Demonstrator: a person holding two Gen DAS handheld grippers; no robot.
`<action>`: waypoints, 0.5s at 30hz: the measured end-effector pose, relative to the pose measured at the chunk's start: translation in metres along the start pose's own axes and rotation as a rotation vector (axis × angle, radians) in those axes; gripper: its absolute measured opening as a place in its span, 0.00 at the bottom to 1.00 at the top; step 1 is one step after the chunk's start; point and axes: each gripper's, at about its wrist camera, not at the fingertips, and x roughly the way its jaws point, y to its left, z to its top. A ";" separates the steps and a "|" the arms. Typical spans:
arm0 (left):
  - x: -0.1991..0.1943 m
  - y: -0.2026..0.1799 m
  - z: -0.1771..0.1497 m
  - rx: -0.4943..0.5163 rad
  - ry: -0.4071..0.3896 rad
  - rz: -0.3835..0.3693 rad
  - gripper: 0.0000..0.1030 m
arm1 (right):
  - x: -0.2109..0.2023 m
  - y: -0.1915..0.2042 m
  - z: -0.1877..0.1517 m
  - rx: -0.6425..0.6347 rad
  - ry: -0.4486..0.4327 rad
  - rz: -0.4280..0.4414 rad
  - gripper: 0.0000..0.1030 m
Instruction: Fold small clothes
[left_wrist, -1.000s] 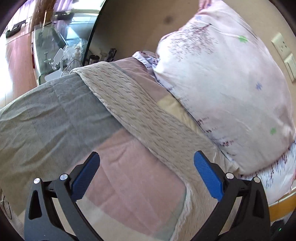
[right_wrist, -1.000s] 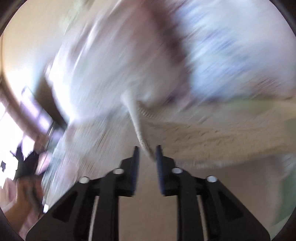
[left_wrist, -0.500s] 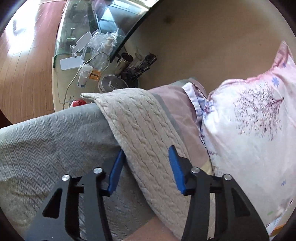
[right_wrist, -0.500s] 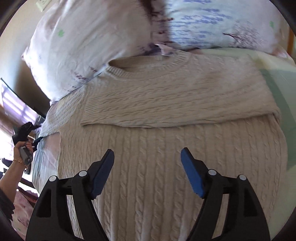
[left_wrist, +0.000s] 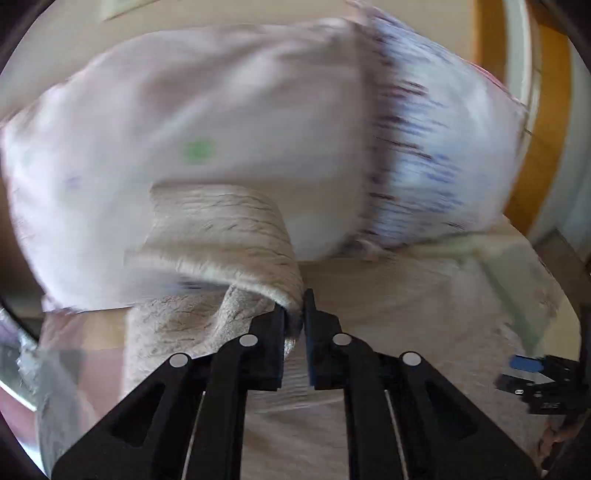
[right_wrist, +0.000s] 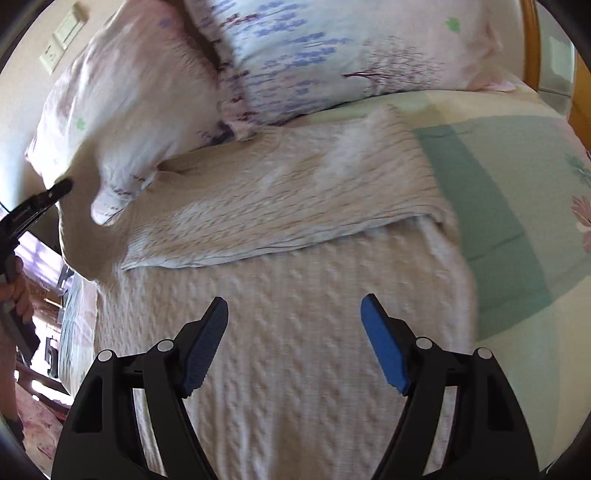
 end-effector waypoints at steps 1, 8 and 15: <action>0.014 -0.031 -0.001 0.036 0.028 -0.049 0.27 | 0.000 -0.007 0.000 0.006 0.007 -0.007 0.74; 0.000 -0.022 -0.071 -0.067 0.142 -0.016 0.60 | -0.036 -0.057 -0.020 0.068 0.003 -0.048 0.74; -0.054 0.084 -0.190 -0.423 0.325 0.127 0.58 | -0.043 -0.098 -0.063 0.251 0.132 0.077 0.63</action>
